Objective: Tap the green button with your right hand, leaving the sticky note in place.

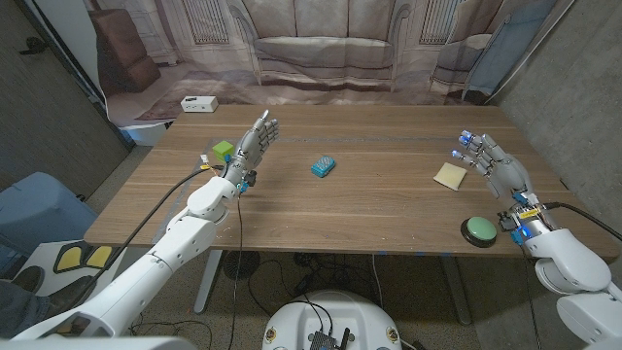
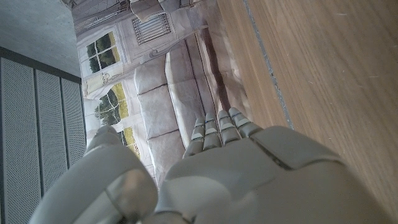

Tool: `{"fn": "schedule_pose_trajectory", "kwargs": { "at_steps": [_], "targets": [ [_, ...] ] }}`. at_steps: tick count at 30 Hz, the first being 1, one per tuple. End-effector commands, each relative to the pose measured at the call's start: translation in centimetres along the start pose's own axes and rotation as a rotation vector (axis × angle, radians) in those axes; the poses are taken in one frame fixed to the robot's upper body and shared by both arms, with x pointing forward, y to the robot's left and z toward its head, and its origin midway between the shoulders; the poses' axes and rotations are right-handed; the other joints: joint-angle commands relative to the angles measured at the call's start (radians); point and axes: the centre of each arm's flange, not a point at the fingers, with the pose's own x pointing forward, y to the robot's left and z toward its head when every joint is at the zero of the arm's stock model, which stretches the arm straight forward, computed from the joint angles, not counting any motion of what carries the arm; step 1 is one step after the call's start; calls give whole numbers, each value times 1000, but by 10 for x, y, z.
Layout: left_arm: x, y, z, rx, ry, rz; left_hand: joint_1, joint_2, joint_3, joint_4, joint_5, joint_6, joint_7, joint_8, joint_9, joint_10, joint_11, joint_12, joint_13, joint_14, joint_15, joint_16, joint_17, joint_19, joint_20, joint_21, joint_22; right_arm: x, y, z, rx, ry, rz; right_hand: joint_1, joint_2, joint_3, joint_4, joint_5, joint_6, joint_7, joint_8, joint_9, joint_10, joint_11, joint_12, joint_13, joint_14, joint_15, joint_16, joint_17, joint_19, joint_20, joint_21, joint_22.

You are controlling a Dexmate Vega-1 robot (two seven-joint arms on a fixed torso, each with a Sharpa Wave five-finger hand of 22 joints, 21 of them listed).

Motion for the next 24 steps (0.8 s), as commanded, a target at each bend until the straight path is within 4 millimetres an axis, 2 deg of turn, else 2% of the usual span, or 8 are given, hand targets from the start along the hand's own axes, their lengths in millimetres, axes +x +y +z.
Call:
{"fn": "schedule_pose_trajectory", "kwargs": {
  "at_steps": [1,24],
  "targets": [
    [3,4,1,-11,-9,-1,14,3,1,-5,-2,8,1,4,5,8,-1,5,-1,8,-2,0,4,13,-5,-1,3,-23,-4,12,-29,13,-24,-5,0,-1,-5,1,7,-2,-3,5,7,3,-1,3,13,0,1,2,10,1,-2,5],
    [3,3,1,-1,-5,-22,16,4,-1,-8,-3,7,2,-1,5,6,-4,1,-2,9,-3,-2,4,20,2,-9,3,-58,-2,23,-43,21,-55,-9,0,-2,-7,2,12,-3,-3,5,18,-2,0,3,25,-4,2,1,22,-2,-4,5]
  ]
}}
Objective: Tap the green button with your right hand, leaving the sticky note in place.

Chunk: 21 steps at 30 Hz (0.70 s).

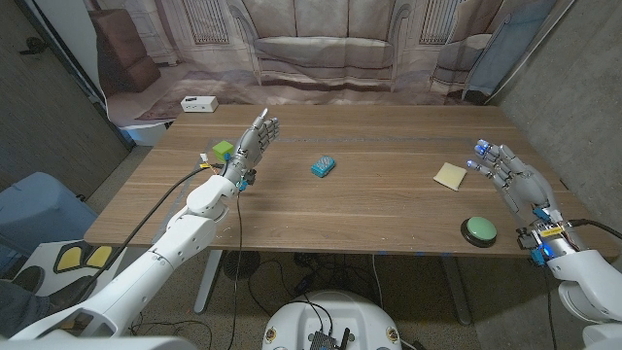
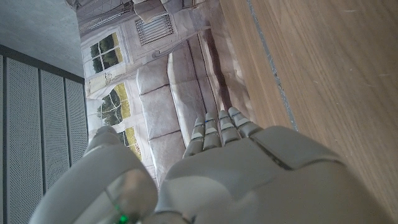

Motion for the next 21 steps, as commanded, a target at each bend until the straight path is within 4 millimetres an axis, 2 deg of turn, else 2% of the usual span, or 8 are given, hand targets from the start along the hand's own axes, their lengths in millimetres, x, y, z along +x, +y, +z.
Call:
{"fn": "schedule_pose_trajectory", "kwargs": {
  "at_steps": [1,21],
  "targets": [
    [0,0,1,6,2,-3,11,-1,3,-5,-3,8,2,-1,5,5,-4,1,2,6,-2,-2,4,10,6,-2,3,-20,-1,5,-14,3,-18,-9,1,-1,-7,2,12,-3,-3,5,13,2,0,3,10,0,2,1,9,0,-4,6],
    [0,-5,3,18,-4,-8,12,0,2,-7,-3,10,2,-3,5,7,-4,0,2,8,-2,-4,4,13,12,-9,3,-63,-1,14,-27,20,-76,-10,1,-1,-9,2,14,-4,-3,5,17,0,-1,3,17,-2,1,0,15,0,-7,6]
  ]
}}
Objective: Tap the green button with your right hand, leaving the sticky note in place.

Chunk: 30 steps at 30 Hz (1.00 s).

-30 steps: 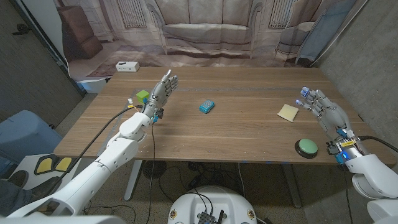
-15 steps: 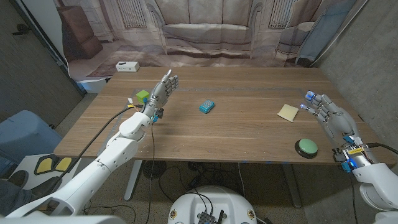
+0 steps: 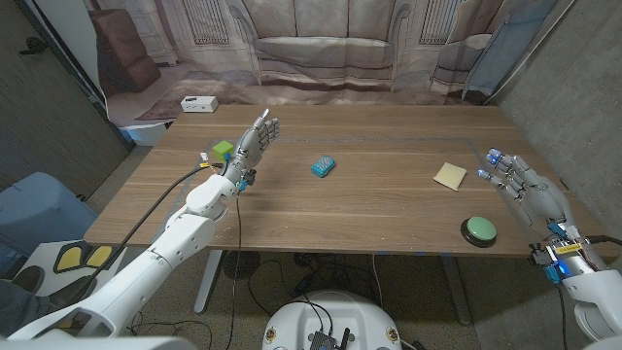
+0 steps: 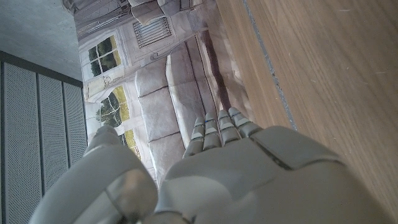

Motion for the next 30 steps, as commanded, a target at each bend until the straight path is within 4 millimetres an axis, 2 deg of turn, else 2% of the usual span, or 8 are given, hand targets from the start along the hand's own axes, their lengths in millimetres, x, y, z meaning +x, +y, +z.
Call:
{"fn": "schedule_pose_trajectory", "kwargs": {
  "at_steps": [1,11,30],
  "targets": [
    [0,-5,2,1,-11,-7,12,0,-1,-5,-3,10,2,-3,5,4,-1,0,2,7,-1,-4,4,8,7,-2,3,-29,0,5,-11,13,-37,-10,1,1,-7,2,9,1,-3,5,10,-1,-1,3,14,1,1,0,12,-3,1,6],
    [2,-9,5,6,-17,-20,12,1,-1,-6,-4,11,3,-4,5,4,-1,-1,1,9,2,-4,4,10,9,-5,3,-46,2,8,-20,16,-68,-13,0,0,-8,2,12,-1,-3,5,14,1,0,4,19,0,1,0,19,-4,0,6],
    [4,-9,10,21,-23,-24,13,3,-2,-7,-4,16,4,-4,5,9,0,-1,1,16,4,-3,4,16,12,-10,4,-48,5,4,-96,34,-86,-9,1,1,-12,3,17,-5,-2,5,18,-11,-1,4,24,-3,0,-1,24,-5,-2,6]
  ]
}}
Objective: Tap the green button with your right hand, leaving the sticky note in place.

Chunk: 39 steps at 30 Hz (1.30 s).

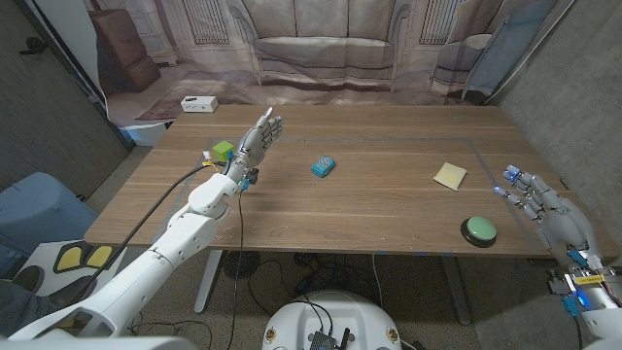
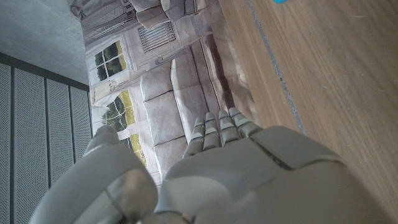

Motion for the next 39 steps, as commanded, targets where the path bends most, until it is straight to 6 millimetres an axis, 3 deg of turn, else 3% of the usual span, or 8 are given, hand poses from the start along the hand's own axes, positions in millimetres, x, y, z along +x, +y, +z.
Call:
{"fn": "schedule_pose_trajectory", "kwargs": {
  "at_steps": [1,21,39],
  "targets": [
    [1,0,4,14,-2,-3,7,-2,1,-5,-4,11,-2,-4,5,8,0,-2,1,10,-1,1,4,5,1,-2,1,-1,3,-5,-31,12,-13,-1,1,1,-4,3,13,0,-2,5,8,-8,-1,4,10,0,0,-1,10,3,-2,6],
    [8,4,9,32,-3,-12,8,1,0,-7,-4,4,-3,-7,6,5,-1,-4,1,5,0,-2,5,4,12,-11,2,7,15,-2,-160,22,5,10,5,7,-13,6,37,-12,5,5,25,-18,2,4,32,-15,2,-3,33,-4,0,6],
    [14,2,15,50,-4,-16,8,3,-1,-8,-4,6,-3,-7,6,4,-1,-6,1,5,-1,-3,5,5,14,-16,2,-1,11,0,-356,46,-27,5,-3,2,-16,8,53,-26,7,6,45,-31,6,4,50,-27,5,-3,51,-10,1,6]
  ]
}}
